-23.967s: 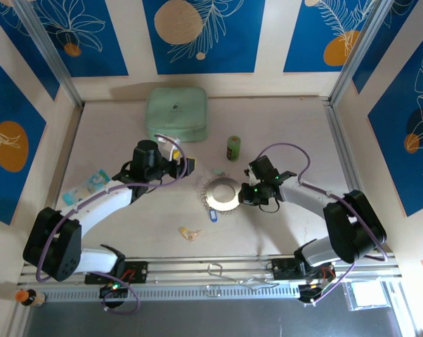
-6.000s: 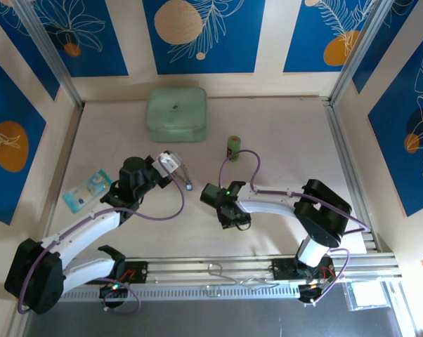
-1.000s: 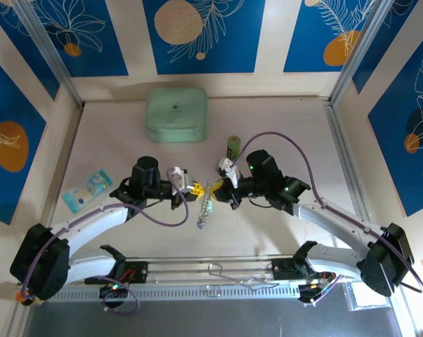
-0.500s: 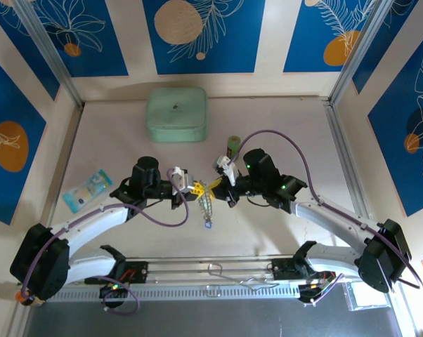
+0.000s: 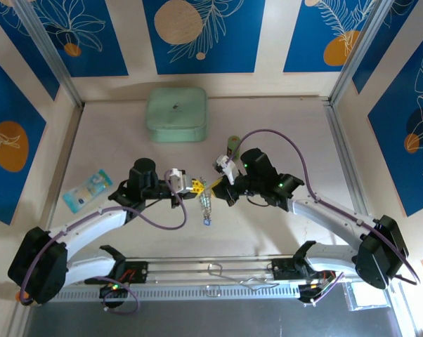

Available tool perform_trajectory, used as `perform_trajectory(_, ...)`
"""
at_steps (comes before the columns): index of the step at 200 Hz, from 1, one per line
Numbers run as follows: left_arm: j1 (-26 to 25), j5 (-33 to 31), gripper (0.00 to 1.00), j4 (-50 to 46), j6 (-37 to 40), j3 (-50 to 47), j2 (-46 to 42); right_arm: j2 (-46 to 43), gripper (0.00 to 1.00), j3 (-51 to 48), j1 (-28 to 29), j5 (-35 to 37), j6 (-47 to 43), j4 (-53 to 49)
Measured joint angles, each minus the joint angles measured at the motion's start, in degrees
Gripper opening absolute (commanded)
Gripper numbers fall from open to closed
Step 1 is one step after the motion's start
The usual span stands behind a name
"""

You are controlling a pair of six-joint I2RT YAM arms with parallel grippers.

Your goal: Put the keys on the keyring

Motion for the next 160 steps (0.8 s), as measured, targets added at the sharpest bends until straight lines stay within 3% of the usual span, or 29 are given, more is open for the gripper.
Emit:
perform_trajectory(83,-0.3,-0.9,0.0,1.0,0.4,-0.4,-0.9,-1.7,0.0,0.2,-1.2,-3.0,-0.5,0.1)
perform_trajectory(125,-0.5,-1.3,0.0,-1.8,-4.6,1.6,0.5,-8.9,0.0,-2.7,1.0,2.6,-13.1,3.2)
perform_trajectory(160,-1.2,-1.2,0.0,-5.3,-11.7,6.9,2.7,-9.2,0.0,-3.2,1.9,8.2,-26.6,5.0)
